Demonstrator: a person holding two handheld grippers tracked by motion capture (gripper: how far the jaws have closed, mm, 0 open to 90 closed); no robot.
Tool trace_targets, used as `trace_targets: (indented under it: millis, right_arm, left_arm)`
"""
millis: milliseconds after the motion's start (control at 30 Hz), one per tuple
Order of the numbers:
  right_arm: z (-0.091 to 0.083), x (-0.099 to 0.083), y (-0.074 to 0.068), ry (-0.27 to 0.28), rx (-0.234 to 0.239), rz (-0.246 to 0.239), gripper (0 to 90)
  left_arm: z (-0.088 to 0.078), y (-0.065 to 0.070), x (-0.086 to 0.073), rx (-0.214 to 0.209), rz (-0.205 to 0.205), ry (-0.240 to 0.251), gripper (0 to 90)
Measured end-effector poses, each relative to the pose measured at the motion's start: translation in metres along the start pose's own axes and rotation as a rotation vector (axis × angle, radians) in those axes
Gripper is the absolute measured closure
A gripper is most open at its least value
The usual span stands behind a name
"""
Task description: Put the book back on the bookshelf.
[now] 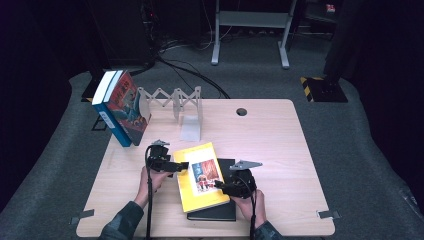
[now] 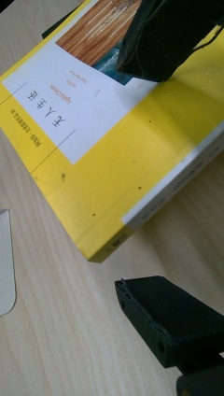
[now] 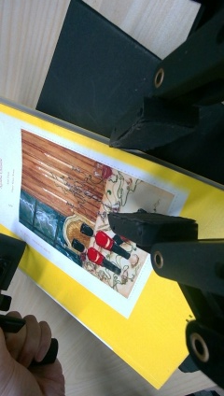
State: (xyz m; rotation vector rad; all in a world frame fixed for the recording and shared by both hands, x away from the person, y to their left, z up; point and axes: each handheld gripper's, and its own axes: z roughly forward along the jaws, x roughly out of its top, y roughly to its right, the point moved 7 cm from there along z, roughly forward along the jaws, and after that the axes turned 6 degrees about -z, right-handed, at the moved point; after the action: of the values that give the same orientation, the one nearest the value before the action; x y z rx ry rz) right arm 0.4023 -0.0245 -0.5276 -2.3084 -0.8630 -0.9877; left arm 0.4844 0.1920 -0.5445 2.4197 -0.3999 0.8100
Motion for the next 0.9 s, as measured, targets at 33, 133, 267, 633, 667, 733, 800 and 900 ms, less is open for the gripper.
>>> trace_targets:
  millis: [33, 133, 267, 633, 667, 733, 800, 900]
  right_arm:
    - [0.0, 0.0, 0.0, 0.0, 0.0, 0.0, 56.5]
    - [0.0, 0.0, 0.0, 0.0, 0.0, 0.0, 56.5]
    - [0.005, 0.003, -0.005, -0.01, 0.015, -0.003, 56.2]
    - [0.01, 0.007, -0.006, -0.019, 0.028, -0.015, 55.8]
    - [0.01, 0.008, -0.004, -0.021, 0.024, -0.031, 55.8]
    - [0.011, 0.008, -0.005, -0.024, 0.033, -0.024, 55.9]
    - [0.012, 0.009, -0.005, -0.031, 0.033, -0.023, 55.9]
    - [0.013, 0.01, -0.004, -0.027, 0.036, -0.032, 55.9]
  left_arm:
    - [0.0, 0.0, 0.0, 0.0, 0.0, 0.0, 0.1]
    - [0.007, 0.004, 0.0, -0.038, -0.025, -0.014, 0.1]
    - [0.011, 0.006, -0.002, -0.106, -0.06, -0.04, 0.9]
    - [-0.004, 0.012, 0.011, -0.034, -0.006, 0.015, 18.8]
    - [-0.005, 0.012, 0.012, -0.026, 0.001, 0.013, 20.0]
    - [-0.008, 0.015, 0.015, 0.002, 0.023, 0.01, 21.9]
    - [-0.011, 0.018, 0.018, 0.028, 0.046, 0.007, 24.0]
    - [-0.015, 0.02, 0.024, 0.059, 0.092, -0.004, 28.9]
